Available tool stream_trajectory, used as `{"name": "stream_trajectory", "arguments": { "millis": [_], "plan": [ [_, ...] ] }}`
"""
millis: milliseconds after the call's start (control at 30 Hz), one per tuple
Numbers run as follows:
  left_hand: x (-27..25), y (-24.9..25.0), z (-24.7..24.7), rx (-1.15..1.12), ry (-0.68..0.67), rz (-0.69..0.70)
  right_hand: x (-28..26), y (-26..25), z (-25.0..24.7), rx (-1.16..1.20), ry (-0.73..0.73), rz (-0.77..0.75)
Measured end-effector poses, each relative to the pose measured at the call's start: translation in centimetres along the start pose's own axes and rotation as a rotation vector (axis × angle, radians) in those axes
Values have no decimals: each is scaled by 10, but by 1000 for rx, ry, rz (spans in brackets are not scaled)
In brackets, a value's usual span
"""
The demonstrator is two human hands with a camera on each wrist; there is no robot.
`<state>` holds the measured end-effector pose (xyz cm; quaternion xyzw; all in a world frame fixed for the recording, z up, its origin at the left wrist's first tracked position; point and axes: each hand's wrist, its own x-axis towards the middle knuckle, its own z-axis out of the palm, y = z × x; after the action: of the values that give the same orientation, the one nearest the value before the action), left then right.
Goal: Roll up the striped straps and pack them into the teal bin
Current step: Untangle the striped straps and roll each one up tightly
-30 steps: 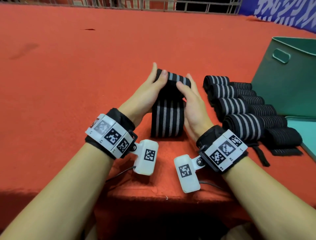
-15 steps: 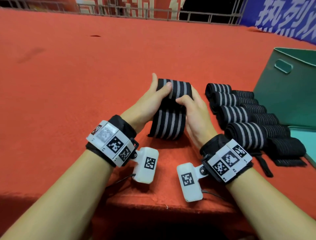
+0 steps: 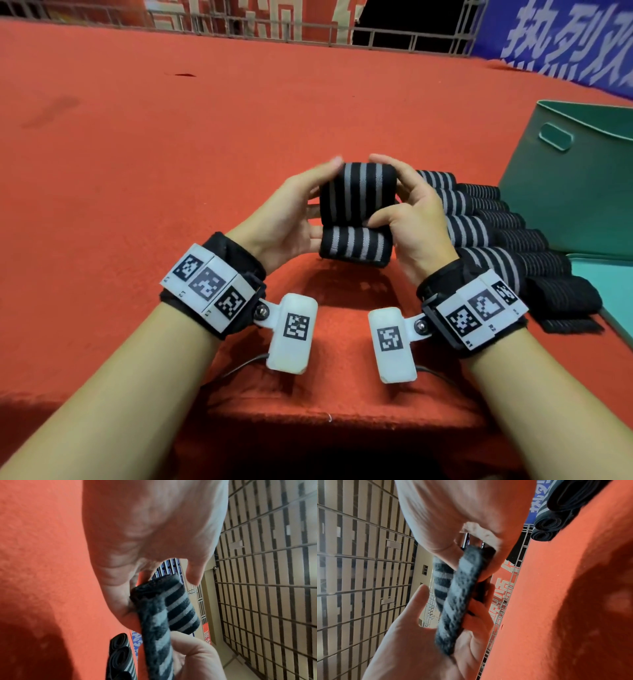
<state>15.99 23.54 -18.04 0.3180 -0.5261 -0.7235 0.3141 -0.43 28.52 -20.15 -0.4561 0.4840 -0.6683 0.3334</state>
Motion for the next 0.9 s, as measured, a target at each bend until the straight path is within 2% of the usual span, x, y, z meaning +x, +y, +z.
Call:
{"name": "stream_trajectory", "arguments": {
  "millis": [133, 233, 300, 400, 500, 800, 900],
  "plan": [
    [3, -5, 5, -69, -1, -30, -3, -4, 1, -82, -78, -21],
    [4, -8, 3, -221, 33, -24, 0, -8, 2, 14, -115, 104],
    [6, -7, 0, -247, 79, 6, 0, -14, 1, 114, -137, 201],
    [9, -6, -1, -217, 122, 61, -1, -14, -1, 76, -126, 275],
    [9, -8, 1, -202, 127, 78, 0, -10, -7, 23, -176, 297],
    [12, -14, -3, -89, 132, 138, -2, -15, -19, 164, -267, 377],
    [11, -15, -5, -20, 141, 161, -3, -14, -20, 130, -262, 363]
  ]
}}
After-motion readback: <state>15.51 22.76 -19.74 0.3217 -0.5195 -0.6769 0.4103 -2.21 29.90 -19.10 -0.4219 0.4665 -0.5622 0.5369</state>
